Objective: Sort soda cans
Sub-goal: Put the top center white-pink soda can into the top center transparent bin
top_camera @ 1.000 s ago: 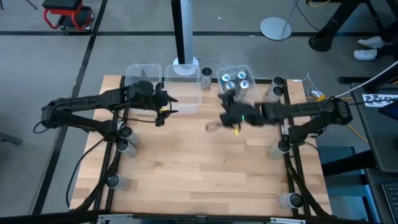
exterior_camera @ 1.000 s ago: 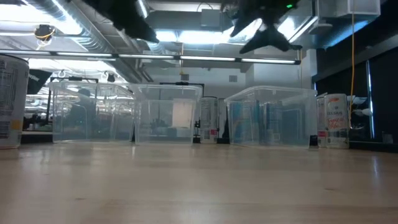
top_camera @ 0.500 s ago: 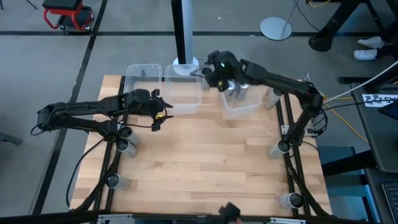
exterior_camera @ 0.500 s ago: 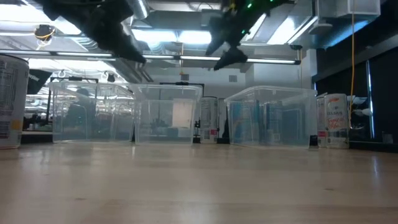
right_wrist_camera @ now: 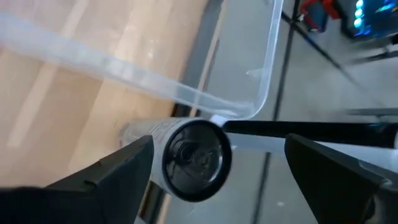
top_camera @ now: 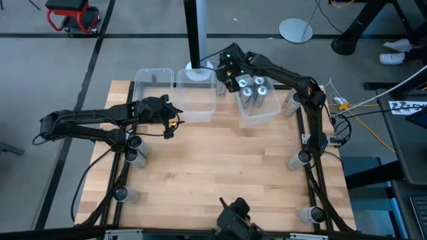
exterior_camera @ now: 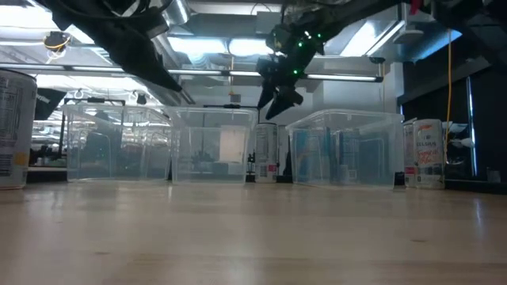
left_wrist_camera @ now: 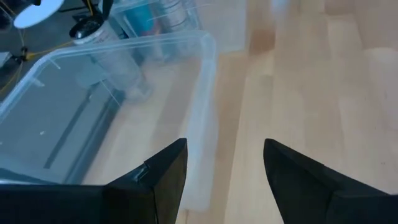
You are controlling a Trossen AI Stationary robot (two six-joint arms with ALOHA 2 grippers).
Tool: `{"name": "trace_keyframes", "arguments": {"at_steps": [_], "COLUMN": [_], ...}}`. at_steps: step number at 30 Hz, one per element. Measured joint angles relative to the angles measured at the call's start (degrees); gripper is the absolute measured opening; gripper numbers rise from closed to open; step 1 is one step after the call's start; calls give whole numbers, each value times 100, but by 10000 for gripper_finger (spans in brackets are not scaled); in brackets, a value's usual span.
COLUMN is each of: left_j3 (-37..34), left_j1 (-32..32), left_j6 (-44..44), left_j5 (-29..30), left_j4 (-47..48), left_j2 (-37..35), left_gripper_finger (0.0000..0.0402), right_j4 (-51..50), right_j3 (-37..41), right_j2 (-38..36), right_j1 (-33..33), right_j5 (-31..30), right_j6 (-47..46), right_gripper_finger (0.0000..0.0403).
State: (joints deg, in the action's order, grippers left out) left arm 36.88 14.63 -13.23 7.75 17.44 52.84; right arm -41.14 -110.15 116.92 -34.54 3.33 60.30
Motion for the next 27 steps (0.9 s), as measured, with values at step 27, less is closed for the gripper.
{"name": "trace_keyframes", "arguments": {"at_steps": [27], "left_j3": [0], "left_j1": [-2], "left_j6": [-40], "left_j5": [0], "left_j4": [1], "left_j2": [12], "left_gripper_finger": [200], "right_j4": [70], "right_j3": [33], "right_j2": [584], "right_j1": [-182], "right_j5": [182], "right_j6": [-497], "right_gripper_finger": [362]}}
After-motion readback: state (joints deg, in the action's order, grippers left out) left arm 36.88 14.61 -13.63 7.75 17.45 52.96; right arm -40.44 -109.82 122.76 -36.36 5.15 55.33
